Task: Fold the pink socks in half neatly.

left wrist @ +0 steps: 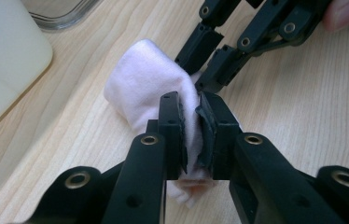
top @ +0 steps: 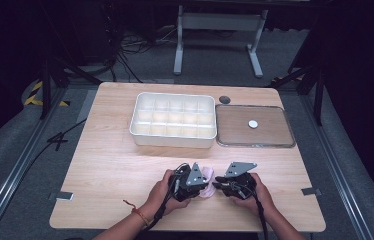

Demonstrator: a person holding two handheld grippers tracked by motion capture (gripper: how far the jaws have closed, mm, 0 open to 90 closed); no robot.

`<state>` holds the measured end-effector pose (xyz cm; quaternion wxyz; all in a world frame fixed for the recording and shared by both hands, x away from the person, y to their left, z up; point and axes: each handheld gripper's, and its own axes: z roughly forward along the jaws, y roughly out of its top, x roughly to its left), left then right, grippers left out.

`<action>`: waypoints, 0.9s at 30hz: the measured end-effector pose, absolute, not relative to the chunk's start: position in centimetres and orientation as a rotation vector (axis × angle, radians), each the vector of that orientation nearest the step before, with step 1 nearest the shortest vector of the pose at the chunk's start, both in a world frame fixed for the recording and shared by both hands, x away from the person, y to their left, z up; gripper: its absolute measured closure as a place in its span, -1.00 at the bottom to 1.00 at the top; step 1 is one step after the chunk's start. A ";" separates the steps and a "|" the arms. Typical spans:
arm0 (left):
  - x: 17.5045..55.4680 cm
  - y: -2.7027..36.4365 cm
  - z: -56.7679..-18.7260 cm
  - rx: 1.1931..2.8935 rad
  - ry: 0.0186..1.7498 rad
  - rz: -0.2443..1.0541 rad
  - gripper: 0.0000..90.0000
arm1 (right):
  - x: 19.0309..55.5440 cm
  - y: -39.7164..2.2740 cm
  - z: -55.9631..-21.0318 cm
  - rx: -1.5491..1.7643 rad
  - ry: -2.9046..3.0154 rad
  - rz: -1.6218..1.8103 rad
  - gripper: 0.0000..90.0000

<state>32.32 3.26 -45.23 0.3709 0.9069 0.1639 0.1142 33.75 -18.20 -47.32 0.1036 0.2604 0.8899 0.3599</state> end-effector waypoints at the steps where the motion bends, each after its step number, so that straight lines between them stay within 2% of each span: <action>1: 32.2 3.2 -45.3 2.331 0.418 0.290 0.75 | 33.7 -18.2 -47.3 0.767 2.623 1.060 0.65; 10: 32.1 2.8 -46.0 2.331 0.403 0.255 0.68 | 33.7 -18.2 -47.2 0.762 2.617 1.053 0.63; 22: 32.2 2.6 -46.4 2.325 0.416 0.236 0.68 | 33.3 -18.4 -43.6 0.696 2.432 1.226 0.82; 27: 32.2 2.6 -46.4 2.325 0.412 0.229 0.68 | 33.2 -17.4 -44.0 0.667 2.459 1.242 0.82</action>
